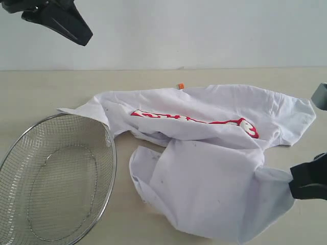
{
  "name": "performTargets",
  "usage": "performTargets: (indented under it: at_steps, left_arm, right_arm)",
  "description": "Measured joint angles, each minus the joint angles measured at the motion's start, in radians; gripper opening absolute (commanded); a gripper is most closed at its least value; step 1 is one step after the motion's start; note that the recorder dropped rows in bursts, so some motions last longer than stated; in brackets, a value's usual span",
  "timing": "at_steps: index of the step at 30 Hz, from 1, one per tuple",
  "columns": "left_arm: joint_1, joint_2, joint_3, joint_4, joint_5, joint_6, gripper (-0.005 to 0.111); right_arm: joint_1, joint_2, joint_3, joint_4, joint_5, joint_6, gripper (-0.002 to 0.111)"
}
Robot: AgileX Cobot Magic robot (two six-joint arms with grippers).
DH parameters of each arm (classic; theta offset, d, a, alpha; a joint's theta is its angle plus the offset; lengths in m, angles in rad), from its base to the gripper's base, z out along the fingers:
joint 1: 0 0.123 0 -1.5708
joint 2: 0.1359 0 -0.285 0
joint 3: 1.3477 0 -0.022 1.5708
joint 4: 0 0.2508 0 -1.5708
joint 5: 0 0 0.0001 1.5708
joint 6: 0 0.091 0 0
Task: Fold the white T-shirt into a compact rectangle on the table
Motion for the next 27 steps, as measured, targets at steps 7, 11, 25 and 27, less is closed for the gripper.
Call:
performTargets:
  at_steps: [7, 11, 25, 27]
  left_arm:
    - [0.000, -0.002, 0.000, 0.002, 0.000, 0.000, 0.005]
    - [0.000, -0.002, 0.000, 0.002, 0.000, 0.000, 0.005]
    - [0.000, -0.002, 0.000, 0.002, 0.000, 0.000, 0.005]
    - [0.000, -0.002, 0.000, 0.002, 0.000, 0.000, 0.005]
  right_arm:
    - [0.000, -0.095, 0.000, -0.006, 0.098, 0.000, 0.000]
    - [0.000, -0.142, 0.000, -0.008, 0.173, 0.000, 0.000]
    - [0.000, -0.193, 0.000, -0.232, 0.248, 0.178, 0.000]
    - [0.000, -0.197, 0.000, -0.270, 0.256, 0.208, 0.000]
